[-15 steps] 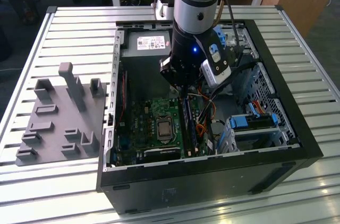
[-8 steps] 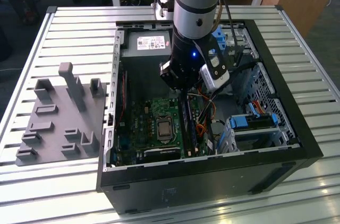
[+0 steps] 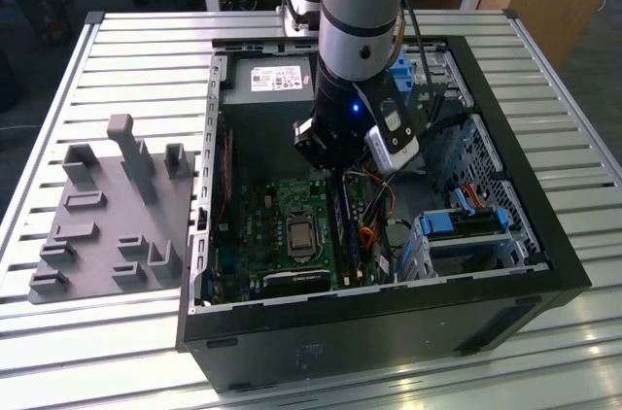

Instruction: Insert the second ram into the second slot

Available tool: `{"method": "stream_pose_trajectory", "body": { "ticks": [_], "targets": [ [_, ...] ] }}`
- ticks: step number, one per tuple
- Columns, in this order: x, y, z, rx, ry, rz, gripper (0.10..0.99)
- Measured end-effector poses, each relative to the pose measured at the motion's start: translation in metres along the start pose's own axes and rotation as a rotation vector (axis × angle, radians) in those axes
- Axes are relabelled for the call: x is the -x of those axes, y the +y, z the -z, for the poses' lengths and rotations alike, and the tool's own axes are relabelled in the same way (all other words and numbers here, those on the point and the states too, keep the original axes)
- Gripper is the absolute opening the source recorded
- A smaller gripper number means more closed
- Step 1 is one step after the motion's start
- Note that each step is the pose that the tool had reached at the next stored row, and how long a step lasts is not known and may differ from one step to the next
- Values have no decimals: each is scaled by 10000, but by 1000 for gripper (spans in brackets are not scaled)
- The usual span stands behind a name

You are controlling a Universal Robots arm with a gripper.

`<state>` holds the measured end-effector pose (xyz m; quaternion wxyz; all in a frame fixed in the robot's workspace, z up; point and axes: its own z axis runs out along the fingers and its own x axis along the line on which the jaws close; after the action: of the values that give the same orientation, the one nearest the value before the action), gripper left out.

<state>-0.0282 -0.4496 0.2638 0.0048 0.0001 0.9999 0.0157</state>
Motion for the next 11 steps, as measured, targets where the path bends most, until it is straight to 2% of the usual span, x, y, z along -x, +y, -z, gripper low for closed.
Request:
{"method": "stream_pose_trajectory", "body": {
  "ticks": [11],
  "targets": [
    [16,-2,-95,-5,7,4,133]
  ]
}}
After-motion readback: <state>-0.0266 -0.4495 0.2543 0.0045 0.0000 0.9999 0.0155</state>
